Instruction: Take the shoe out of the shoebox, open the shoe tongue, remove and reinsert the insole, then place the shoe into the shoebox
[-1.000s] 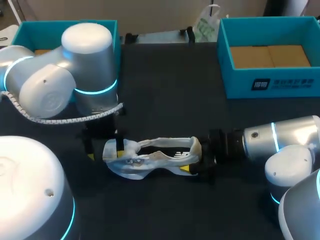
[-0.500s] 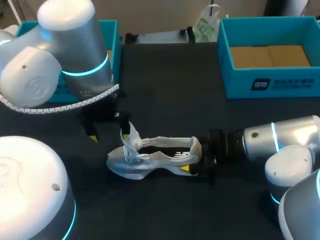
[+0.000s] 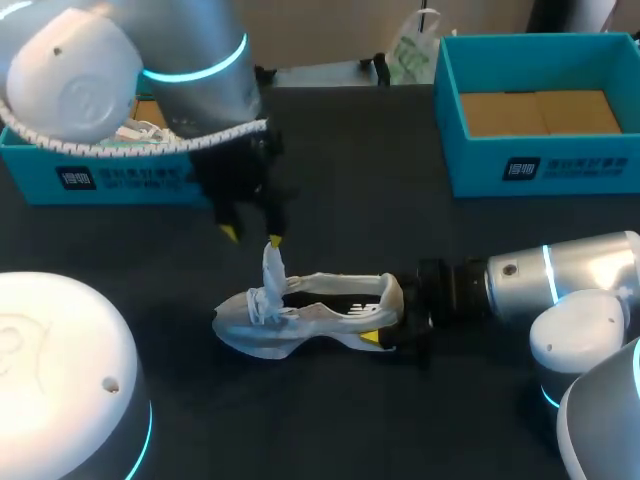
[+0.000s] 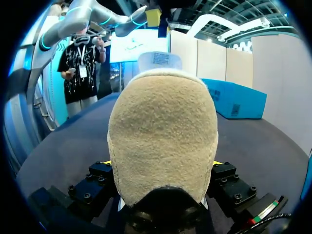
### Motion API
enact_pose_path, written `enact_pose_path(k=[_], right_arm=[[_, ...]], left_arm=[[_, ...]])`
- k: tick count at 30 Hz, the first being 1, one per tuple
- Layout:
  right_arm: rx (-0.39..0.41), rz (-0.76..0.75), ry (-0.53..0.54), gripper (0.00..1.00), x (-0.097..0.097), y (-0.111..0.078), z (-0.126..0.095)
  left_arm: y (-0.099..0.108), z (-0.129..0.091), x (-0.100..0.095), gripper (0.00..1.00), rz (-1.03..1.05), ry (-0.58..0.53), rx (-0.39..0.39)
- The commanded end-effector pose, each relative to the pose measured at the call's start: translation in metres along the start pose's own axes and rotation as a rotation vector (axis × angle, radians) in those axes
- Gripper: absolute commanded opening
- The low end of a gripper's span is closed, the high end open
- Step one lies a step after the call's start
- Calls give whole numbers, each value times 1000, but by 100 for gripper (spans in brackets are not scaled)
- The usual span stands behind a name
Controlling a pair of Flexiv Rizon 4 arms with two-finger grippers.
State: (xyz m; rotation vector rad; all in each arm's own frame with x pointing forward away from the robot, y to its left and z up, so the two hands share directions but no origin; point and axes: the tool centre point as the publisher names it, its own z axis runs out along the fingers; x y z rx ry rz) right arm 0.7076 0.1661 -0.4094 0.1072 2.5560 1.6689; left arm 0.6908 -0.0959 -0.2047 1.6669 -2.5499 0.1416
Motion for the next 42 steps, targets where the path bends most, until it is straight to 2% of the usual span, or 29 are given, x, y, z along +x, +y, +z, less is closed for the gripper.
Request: enact_pose_path(k=[1, 2, 3, 8, 12, 18, 29, 31, 42], right_arm=[[7, 1, 1, 0, 0, 2, 0], [7, 1, 1, 0, 0, 2, 0], [7, 1, 1, 0, 0, 2, 0], [7, 1, 1, 0, 0, 2, 0], [7, 1, 1, 0, 0, 2, 0], [7, 1, 1, 0, 0, 2, 0], [7, 1, 1, 0, 0, 2, 0], [7, 1, 1, 0, 0, 2, 0], [7, 1, 1, 0, 0, 2, 0]], left_arm=[[-17, -6, 18, 36, 82, -47, -50], [-17, -6, 20, 31, 99, -52, -50], [-19, -5, 23, 0, 143, -64, -62], [-22, 3, 34, 0, 307, -90, -79], [-24, 8, 44, 0, 398, -106, -49], [-30, 16, 55, 0, 542, -101, -73], [-36, 37, 66, 0, 768, -74, -190], [-35, 42, 69, 0, 783, -88, -218], [-35, 42, 69, 0, 783, -88, -218]])
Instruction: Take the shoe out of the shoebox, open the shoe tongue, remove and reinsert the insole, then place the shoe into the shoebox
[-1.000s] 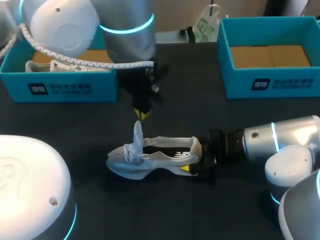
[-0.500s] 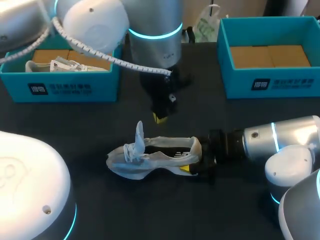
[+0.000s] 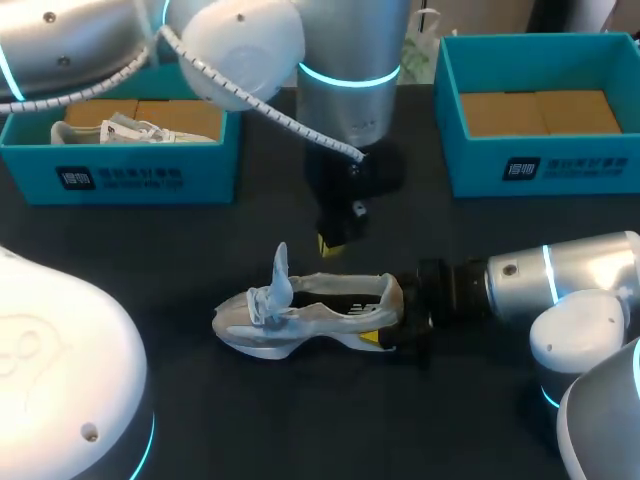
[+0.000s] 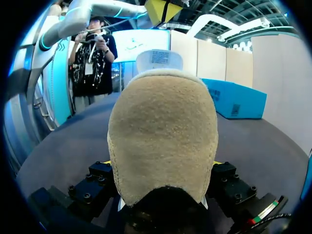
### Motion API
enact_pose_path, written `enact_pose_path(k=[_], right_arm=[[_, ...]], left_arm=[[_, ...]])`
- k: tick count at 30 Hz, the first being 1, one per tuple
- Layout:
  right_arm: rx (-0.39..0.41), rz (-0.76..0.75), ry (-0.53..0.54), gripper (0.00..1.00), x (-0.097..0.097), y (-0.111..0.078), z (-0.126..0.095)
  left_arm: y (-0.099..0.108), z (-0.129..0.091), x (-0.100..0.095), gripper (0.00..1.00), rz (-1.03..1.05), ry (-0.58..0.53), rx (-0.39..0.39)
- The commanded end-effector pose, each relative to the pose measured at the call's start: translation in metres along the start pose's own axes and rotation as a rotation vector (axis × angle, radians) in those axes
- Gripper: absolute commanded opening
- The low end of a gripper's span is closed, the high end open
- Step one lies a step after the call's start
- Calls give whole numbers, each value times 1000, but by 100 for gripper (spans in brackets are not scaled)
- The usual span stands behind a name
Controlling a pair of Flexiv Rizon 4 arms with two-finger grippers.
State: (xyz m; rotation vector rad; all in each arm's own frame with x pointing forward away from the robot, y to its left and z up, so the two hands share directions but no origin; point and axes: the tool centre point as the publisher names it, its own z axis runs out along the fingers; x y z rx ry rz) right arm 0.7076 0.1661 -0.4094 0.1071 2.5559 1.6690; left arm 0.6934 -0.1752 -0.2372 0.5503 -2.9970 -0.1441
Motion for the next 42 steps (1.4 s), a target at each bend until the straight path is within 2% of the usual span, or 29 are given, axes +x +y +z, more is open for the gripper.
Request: enact_pose_path(k=[1, 2, 3, 4, 5, 7, 9, 10, 11, 12, 27, 29, 32, 35, 42], right_arm=[[7, 1, 1, 0, 0, 2, 0], [7, 1, 1, 0, 0, 2, 0], [7, 1, 1, 0, 0, 2, 0], [7, 1, 1, 0, 0, 2, 0], [7, 1, 1, 0, 0, 2, 0], [7, 1, 1, 0, 0, 2, 0], [7, 1, 1, 0, 0, 2, 0], [7, 1, 1, 0, 0, 2, 0], [7, 1, 1, 0, 0, 2, 0], [7, 1, 1, 0, 0, 2, 0], [7, 1, 1, 0, 0, 2, 0], [7, 1, 1, 0, 0, 2, 0], [7, 1, 1, 0, 0, 2, 0], [7, 1, 1, 0, 0, 2, 0], [7, 1, 1, 0, 0, 2, 0]], left_arm=[[-3, 0, 0, 0, 0, 0, -9], [-3, 0, 0, 0, 0, 0, -9], [-2, 3, 0, 0, 4, -16, 24], [-1, 8, 0, 0, 14, -5, 111], [0, 11, -1, 0, 37, 12, 126], [-3, 28, -1, 0, 54, -23, 177], [-2, 38, -1, 0, 114, 9, 202], [-1, 46, -1, 0, 201, 57, 249], [0, 50, -2, 0, 263, 104, 256], [-2, 55, -5, 0, 283, 116, 224], [-2, 55, -5, 0, 283, 116, 224], [-7, 61, 1, 0, 346, 80, 251], [-14, 73, 4, 0, 386, 111, 218], [-16, 81, 2, 0, 459, 121, 134], [-16, 81, 2, 0, 459, 121, 134]])
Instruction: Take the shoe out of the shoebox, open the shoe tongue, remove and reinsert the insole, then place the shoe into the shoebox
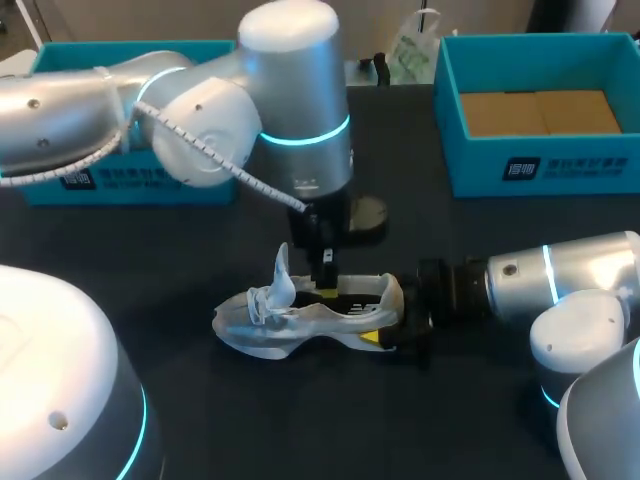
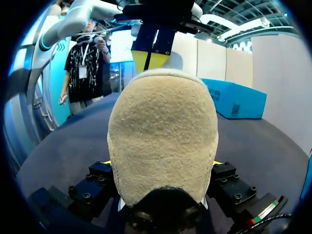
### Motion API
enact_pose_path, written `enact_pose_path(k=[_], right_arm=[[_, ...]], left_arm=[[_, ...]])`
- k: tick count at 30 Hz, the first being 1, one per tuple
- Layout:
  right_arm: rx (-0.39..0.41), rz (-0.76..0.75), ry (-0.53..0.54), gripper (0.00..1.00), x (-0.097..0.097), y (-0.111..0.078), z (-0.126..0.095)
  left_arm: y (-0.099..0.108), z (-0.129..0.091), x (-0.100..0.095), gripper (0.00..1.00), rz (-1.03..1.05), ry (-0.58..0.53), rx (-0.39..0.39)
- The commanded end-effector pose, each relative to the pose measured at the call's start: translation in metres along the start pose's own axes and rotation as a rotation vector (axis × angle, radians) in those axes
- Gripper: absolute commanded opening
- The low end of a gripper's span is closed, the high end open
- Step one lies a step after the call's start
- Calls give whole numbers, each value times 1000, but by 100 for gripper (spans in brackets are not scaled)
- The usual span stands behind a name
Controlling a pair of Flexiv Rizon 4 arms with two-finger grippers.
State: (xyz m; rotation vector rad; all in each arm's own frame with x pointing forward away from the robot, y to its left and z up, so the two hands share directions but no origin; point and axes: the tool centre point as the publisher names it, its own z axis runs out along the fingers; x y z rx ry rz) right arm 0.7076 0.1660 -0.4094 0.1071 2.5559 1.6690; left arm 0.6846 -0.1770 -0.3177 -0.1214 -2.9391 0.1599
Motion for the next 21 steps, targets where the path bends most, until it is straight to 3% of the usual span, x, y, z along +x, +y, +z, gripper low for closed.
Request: enact_pose_path(k=[1, 11, 21], right_arm=[[7, 1, 1, 0, 0, 2, 0], [7, 1, 1, 0, 0, 2, 0], [7, 1, 1, 0, 0, 2, 0]], left_arm=[[-7, 1, -4, 0, 0, 10, -27], [-6, 24, -12, 0, -3, 27, -33], [5, 38, -2, 0, 26, 73, -58]])
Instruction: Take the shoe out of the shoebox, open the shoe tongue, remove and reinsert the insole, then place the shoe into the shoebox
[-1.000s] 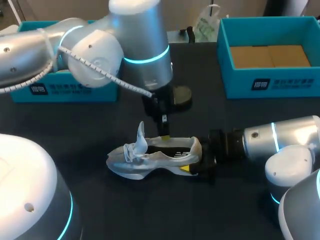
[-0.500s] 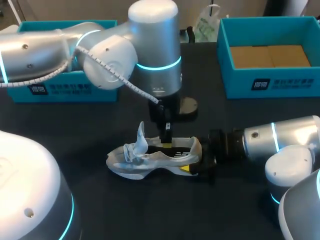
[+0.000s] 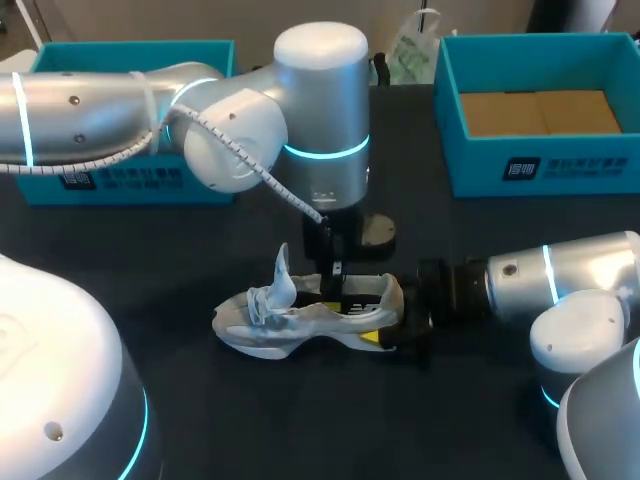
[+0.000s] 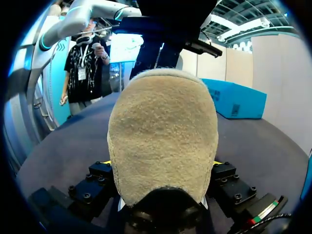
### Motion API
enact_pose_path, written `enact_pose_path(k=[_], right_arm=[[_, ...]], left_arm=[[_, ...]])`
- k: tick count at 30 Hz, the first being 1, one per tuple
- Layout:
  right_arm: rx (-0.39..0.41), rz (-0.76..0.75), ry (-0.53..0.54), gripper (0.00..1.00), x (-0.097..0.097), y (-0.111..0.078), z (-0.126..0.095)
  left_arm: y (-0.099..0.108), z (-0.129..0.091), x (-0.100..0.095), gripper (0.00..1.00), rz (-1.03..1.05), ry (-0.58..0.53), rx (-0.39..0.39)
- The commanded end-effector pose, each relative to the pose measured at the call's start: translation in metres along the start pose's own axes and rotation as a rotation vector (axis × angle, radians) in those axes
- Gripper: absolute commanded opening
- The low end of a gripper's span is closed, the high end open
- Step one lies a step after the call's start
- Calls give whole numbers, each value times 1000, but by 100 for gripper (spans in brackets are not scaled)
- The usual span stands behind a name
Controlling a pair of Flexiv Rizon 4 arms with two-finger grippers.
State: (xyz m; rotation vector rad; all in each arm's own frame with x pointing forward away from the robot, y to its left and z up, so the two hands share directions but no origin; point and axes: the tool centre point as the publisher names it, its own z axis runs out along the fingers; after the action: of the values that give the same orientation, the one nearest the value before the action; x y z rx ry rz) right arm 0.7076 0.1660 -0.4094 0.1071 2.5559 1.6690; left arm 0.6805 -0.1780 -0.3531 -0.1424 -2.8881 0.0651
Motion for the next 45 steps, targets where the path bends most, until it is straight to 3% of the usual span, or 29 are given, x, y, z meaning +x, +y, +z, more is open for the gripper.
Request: enact_pose_path(k=[1, 10, 21, 22, 27, 36, 45], right_arm=[[7, 1, 1, 0, 0, 2, 0], [7, 1, 1, 0, 0, 2, 0], [7, 1, 1, 0, 0, 2, 0], [7, 1, 1, 0, 0, 2, 0], [7, 1, 1, 0, 0, 2, 0], [7, 1, 1, 0, 0, 2, 0], [7, 1, 1, 0, 0, 2, 0]], left_arm=[[2, 4, 4, 0, 21, 14, 3], [2, 17, 1, 0, 23, 31, -11], [3, 32, -5, 0, 12, -25, -7], [3, 33, -5, 3, 13, -26, -8], [6, 38, -7, 35, 6, -75, 7], [4, 48, -15, 41, 10, -199, 17], [1, 61, -28, 41, 9, -282, 16]])
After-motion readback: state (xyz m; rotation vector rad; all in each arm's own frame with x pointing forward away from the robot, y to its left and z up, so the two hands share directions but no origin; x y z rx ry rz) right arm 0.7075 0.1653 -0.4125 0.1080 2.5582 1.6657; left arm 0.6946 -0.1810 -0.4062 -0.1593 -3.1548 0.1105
